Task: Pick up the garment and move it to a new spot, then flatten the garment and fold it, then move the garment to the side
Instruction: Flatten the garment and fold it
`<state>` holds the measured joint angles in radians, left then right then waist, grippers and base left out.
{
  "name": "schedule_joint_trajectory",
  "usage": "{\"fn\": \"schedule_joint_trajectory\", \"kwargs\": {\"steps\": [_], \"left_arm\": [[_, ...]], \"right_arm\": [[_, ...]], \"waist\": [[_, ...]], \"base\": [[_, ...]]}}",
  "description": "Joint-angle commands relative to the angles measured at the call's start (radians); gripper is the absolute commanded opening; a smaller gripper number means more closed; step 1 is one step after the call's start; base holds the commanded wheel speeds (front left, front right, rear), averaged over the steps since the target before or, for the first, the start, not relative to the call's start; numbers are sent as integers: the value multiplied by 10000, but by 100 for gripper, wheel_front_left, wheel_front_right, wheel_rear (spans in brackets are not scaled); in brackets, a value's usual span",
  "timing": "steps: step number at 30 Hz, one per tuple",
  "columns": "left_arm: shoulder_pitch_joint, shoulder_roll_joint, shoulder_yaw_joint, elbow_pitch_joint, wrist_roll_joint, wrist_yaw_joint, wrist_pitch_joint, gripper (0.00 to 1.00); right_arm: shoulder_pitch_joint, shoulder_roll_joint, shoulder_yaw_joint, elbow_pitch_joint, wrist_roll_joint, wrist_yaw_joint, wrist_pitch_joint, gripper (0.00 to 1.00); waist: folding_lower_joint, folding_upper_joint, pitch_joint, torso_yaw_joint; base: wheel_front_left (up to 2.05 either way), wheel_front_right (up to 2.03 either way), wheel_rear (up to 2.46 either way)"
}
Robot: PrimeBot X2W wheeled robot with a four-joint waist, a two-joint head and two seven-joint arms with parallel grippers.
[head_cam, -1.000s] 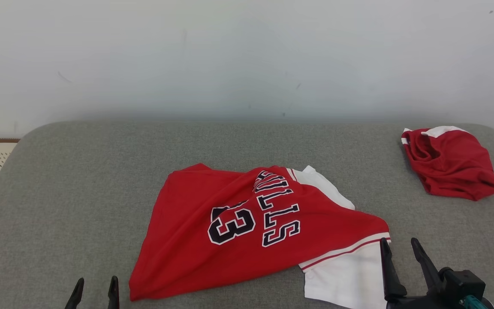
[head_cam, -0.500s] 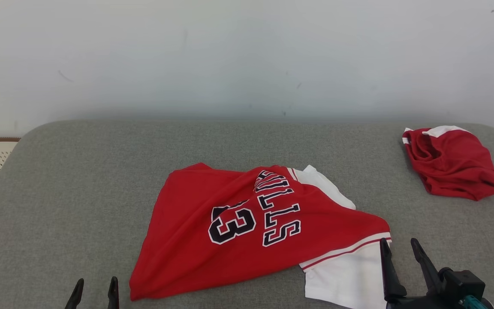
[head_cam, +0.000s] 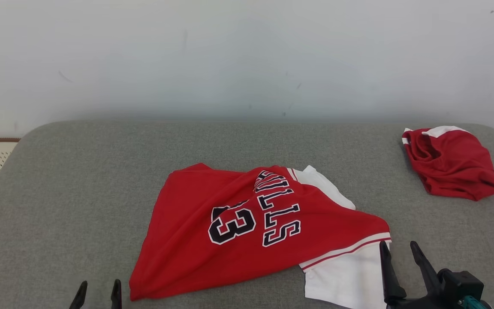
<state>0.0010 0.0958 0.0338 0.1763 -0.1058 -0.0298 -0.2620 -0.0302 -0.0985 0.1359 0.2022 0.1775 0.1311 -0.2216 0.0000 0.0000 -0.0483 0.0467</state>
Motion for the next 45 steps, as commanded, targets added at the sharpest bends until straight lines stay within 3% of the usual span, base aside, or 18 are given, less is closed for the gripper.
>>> {"fn": "schedule_joint_trajectory", "kwargs": {"steps": [1, 21, 40, 41, 42, 43, 44, 45], "left_arm": [[-21, 15, -34, 96, -72, -46, -38, 100], [-924, -35, -383, 2803, -344, -683, -38, 100], [-2358, 161, -1047, 4916, -264, -971, -38, 100], [-2401, 158, -1075, 5038, -313, -980, -38, 67], [-2430, 187, -1133, 5151, -302, -986, -38, 36], [-2472, 201, -1164, 5204, -331, -981, -38, 0], [-2499, 209, -1186, 5234, -362, -986, -38, 0], [-2507, 231, -1194, 5265, -384, -990, -38, 0]], "right_arm": [[78, -15, -7, 53, 93, -8, 72, 100], [-143, -85, 72, 2475, 518, -8, 618, 100], [-964, 38, 1110, 4293, 1149, -8, 408, 100], [-999, 36, 1167, 4344, 1165, -8, 398, 95], [-1035, 37, 1230, 4402, 1213, -8, 396, 55], [-1071, 34, 1284, 4457, 1264, -8, 377, 27], [-1104, 27, 1352, 4507, 1289, -8, 348, 7], [-1136, 21, 1410, 4555, 1339, -8, 321, 0]], "waist": [[0, 0, 6, 4], [0, 0, 382, -189], [0, 0, 522, -464], [0, 0, 520, -476], [0, 0, 518, -489], [0, 0, 515, -499], [0, 0, 510, -503], [0, 0, 507, -505]], "base": [[0, 0, 0], [0, 0, 0], [0, 0, 0], [0, 0, 0], [0, 0, 0], [0, 0, 0], [0, 0, 0], [0, 0, 0]]}}
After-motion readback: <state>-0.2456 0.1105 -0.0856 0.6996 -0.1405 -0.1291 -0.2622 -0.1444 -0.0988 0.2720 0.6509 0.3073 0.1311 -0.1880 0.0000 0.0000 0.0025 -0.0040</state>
